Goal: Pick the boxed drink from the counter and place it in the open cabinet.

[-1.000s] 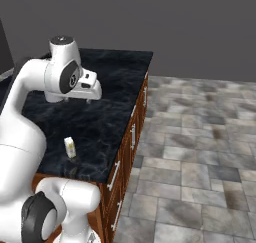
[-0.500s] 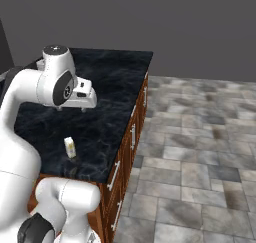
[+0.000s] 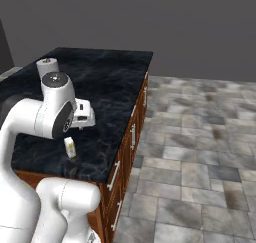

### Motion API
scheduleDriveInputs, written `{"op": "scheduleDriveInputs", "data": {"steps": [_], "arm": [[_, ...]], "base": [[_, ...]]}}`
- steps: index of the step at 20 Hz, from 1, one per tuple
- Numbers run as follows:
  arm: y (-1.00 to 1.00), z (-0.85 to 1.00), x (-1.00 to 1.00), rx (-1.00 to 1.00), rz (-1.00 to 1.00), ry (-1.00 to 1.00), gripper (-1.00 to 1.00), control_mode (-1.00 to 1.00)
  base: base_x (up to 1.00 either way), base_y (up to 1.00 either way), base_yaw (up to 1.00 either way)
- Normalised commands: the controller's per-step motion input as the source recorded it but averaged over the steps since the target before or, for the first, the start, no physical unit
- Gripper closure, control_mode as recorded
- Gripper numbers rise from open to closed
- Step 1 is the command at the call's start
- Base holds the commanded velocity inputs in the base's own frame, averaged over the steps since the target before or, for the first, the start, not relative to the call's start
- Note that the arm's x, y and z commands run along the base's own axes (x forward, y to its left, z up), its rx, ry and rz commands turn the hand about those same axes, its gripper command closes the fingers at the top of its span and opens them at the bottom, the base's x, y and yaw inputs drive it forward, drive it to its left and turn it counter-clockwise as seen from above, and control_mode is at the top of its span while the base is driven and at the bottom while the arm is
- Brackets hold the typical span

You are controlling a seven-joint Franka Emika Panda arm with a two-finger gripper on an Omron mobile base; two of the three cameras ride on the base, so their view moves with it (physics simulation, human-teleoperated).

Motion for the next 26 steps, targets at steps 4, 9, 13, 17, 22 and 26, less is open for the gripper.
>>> {"op": "scheduleDriveInputs", "data": {"steps": [4, 9, 13, 17, 22, 26], "arm": [[-0.01, -0.49, -0.36, 0.03, 0.18, -0.16, -1.00, -1.00], [0.00, -0.33, -0.18, 0.02, 0.19, -0.12, -1.00, -1.00], [0.00, -0.29, -0.18, 0.06, 0.18, -0.12, -1.00, -1.00], [0.00, -0.24, -0.18, 0.05, 0.16, -0.16, -1.00, -1.00], [0.00, -0.24, -0.12, 0.10, 0.17, -0.15, -1.00, -1.00], [0.00, -0.23, 0.00, 0.11, 0.14, -0.17, -1.00, -1.00]], "base": [[0.00, 0.00, 0.00], [0.00, 0.00, 0.00], [0.00, 0.00, 0.00], [0.00, 0.00, 0.00], [0.00, 0.00, 0.00], [0.00, 0.00, 0.00]]}}
